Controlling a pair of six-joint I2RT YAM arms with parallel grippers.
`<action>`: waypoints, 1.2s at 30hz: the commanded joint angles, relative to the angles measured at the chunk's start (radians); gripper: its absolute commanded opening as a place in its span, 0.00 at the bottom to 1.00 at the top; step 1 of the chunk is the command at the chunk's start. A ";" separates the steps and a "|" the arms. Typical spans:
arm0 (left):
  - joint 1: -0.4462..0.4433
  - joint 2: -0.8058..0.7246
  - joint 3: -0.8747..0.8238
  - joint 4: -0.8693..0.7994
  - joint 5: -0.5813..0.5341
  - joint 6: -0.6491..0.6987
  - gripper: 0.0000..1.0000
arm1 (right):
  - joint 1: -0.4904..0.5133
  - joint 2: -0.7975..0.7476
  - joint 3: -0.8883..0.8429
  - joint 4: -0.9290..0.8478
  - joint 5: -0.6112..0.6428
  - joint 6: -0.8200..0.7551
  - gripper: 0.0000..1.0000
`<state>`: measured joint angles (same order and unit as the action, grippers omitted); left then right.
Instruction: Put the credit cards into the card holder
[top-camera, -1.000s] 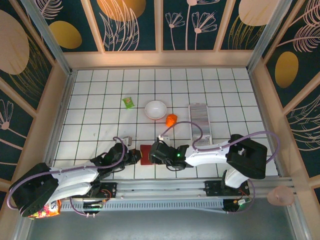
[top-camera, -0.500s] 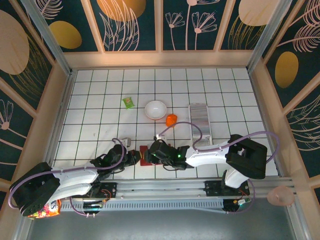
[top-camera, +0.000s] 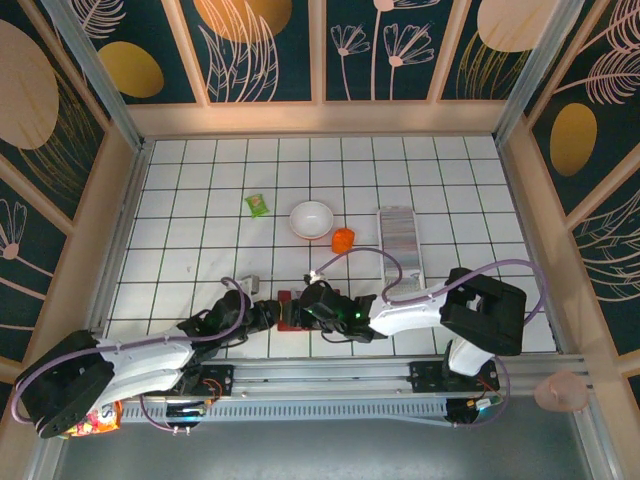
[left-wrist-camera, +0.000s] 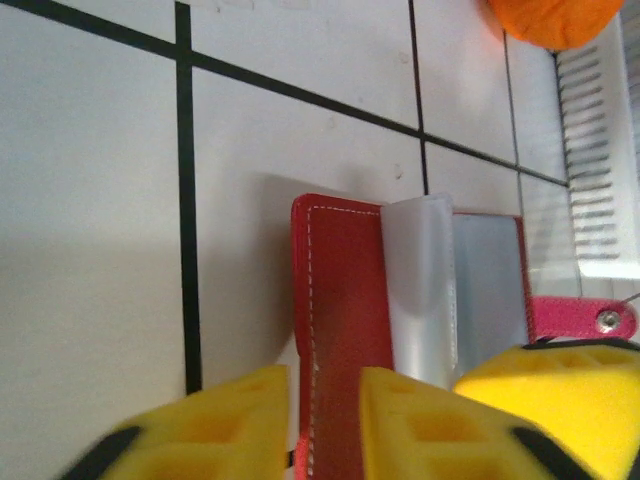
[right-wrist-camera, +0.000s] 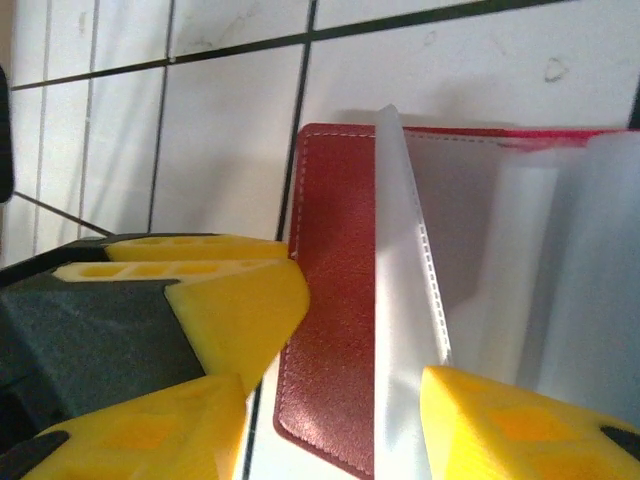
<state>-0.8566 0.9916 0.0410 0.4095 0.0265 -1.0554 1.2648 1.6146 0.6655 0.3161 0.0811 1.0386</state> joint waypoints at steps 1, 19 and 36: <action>-0.003 -0.041 0.009 -0.128 -0.048 0.015 0.39 | 0.007 0.029 -0.021 0.080 -0.019 0.028 0.50; -0.003 -0.405 0.072 -0.656 -0.455 -0.120 0.44 | 0.001 0.067 -0.026 0.259 -0.091 0.037 0.50; -0.002 -0.416 0.099 -0.618 -0.403 -0.104 0.49 | -0.070 0.053 0.070 0.343 -0.169 -0.100 0.54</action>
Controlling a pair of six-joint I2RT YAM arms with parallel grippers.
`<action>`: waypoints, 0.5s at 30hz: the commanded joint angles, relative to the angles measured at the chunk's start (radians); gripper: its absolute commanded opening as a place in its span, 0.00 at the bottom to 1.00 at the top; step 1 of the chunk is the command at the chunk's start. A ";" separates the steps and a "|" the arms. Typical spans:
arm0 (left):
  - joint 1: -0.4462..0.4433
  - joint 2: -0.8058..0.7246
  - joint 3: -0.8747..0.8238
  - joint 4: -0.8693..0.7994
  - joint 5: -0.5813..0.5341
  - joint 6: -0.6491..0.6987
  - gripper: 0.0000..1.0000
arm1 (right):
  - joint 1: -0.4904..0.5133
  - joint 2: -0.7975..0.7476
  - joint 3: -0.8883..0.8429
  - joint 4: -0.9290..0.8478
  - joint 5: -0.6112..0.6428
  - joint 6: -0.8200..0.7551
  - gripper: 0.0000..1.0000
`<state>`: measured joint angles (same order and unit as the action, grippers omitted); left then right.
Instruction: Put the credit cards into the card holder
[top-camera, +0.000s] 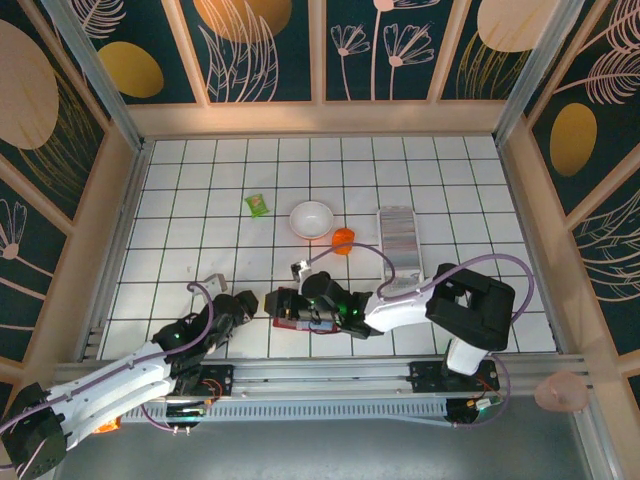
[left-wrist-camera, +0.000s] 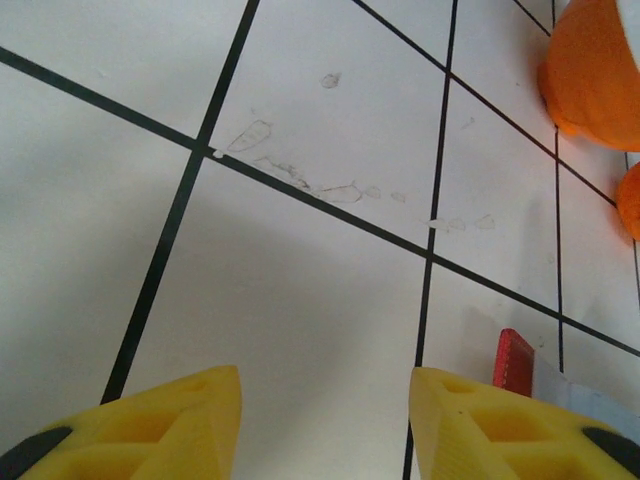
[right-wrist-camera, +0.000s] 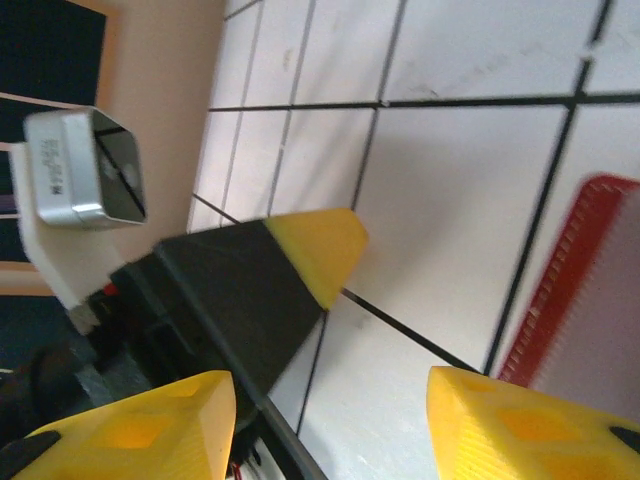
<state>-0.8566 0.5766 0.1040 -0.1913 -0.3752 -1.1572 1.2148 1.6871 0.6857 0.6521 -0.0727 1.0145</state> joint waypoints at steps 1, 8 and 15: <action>-0.003 -0.001 0.044 -0.027 -0.001 -0.007 0.50 | -0.037 -0.026 0.062 -0.009 -0.032 -0.095 0.54; -0.002 0.019 0.092 0.017 0.095 0.066 0.58 | -0.148 -0.191 0.104 -0.250 0.007 -0.299 0.56; -0.003 0.175 0.156 0.124 0.240 0.170 0.66 | -0.363 -0.521 0.103 -0.532 0.074 -0.771 0.57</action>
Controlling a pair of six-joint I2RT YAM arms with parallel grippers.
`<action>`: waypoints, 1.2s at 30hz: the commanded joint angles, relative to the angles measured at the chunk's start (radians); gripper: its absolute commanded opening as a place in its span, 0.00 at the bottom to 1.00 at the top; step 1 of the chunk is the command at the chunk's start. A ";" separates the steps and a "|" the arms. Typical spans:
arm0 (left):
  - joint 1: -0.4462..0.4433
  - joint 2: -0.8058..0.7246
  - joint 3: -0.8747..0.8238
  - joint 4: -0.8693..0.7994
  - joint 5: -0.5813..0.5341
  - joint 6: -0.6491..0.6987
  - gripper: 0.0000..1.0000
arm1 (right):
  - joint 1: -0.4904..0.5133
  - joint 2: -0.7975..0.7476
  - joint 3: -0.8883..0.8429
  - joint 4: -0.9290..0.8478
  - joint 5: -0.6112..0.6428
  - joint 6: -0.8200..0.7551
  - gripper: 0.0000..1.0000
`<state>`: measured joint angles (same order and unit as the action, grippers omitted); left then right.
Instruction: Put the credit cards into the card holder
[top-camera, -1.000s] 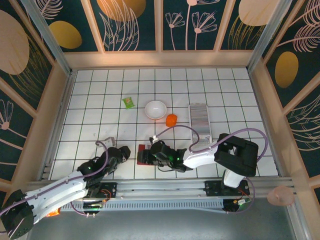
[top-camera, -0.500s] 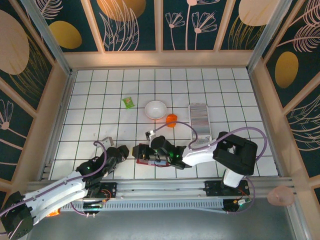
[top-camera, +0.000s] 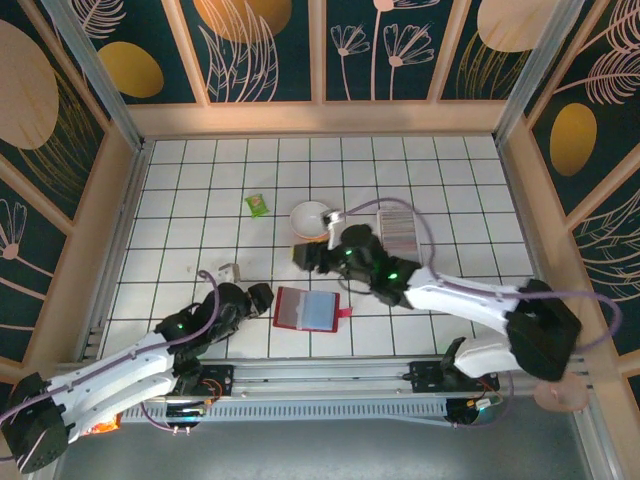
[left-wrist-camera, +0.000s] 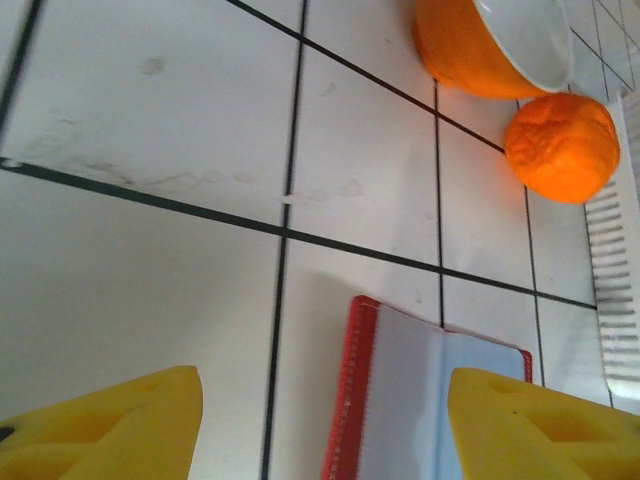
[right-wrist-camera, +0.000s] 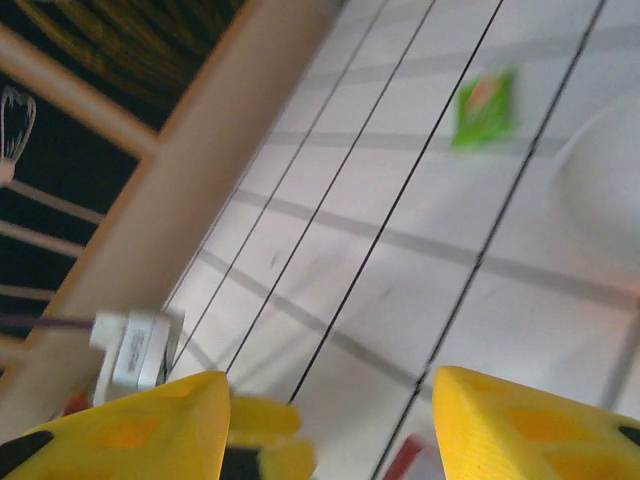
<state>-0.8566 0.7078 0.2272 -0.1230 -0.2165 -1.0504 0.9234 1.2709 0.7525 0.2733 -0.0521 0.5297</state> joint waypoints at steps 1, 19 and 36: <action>-0.003 0.072 0.037 0.067 0.101 0.071 0.66 | -0.092 -0.141 0.050 -0.190 0.061 -0.398 0.57; -0.003 0.250 -0.034 0.324 0.368 0.125 0.58 | -0.171 -0.371 0.114 -0.993 0.194 -1.676 0.99; -0.004 0.120 -0.022 0.132 0.270 0.143 0.58 | -0.439 -0.256 -0.086 -0.698 0.114 -1.994 0.99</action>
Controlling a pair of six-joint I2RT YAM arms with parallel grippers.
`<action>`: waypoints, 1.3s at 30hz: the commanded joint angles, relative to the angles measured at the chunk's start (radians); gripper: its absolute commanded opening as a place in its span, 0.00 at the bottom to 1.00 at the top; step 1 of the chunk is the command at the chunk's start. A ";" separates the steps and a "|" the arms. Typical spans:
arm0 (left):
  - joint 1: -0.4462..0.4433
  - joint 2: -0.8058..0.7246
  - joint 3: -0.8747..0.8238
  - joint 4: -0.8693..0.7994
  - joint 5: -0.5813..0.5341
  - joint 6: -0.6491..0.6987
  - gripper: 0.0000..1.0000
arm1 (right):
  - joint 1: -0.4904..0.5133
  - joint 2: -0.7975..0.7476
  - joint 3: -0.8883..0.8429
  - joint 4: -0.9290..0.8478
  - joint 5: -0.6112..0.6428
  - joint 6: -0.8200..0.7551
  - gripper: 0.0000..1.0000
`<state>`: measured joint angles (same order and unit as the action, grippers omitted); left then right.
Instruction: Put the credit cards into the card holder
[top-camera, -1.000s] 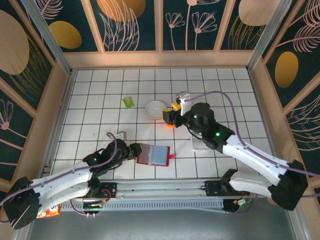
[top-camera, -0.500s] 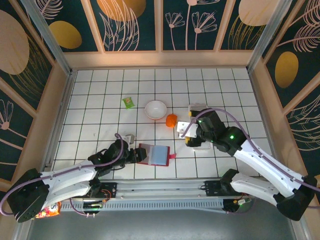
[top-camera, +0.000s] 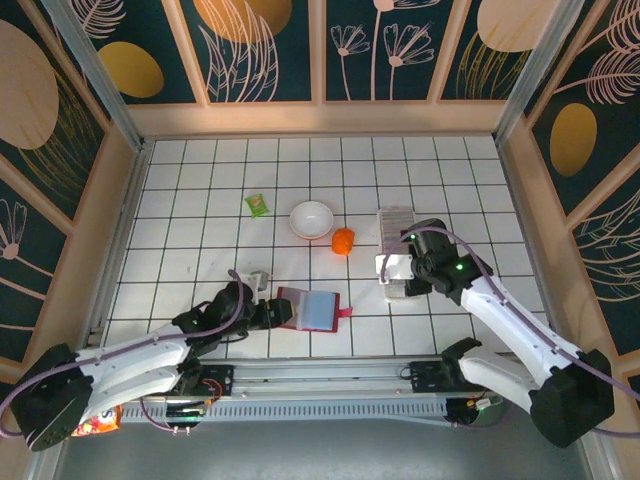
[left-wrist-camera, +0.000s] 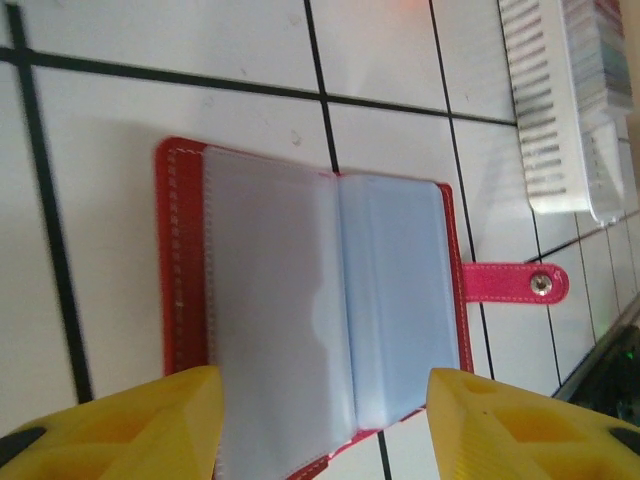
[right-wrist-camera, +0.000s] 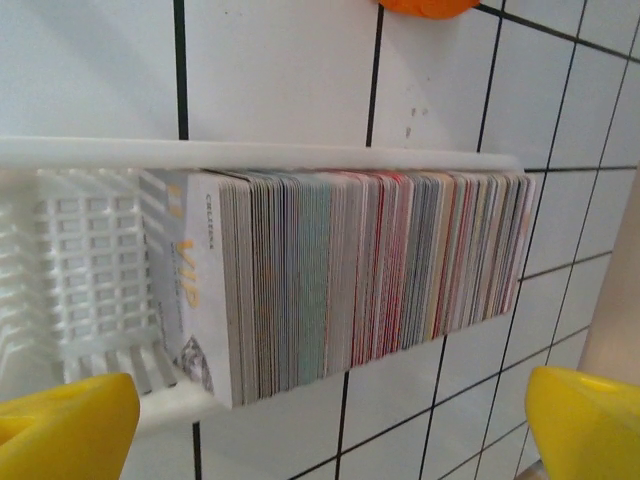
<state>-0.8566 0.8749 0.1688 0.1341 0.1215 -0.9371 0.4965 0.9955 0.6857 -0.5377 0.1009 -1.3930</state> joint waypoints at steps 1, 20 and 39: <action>-0.003 -0.061 0.036 -0.139 -0.073 0.037 0.59 | -0.013 0.026 -0.026 0.120 -0.048 -0.082 0.99; -0.004 -0.019 0.005 -0.113 -0.063 0.048 0.29 | -0.023 0.162 -0.114 0.268 -0.060 -0.118 0.99; -0.003 0.032 0.000 -0.060 -0.028 0.037 0.13 | -0.016 0.155 -0.071 0.229 -0.032 -0.116 0.57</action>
<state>-0.8566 0.8997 0.1757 0.0555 0.0734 -0.8948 0.4797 1.1805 0.5880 -0.3210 0.0547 -1.5101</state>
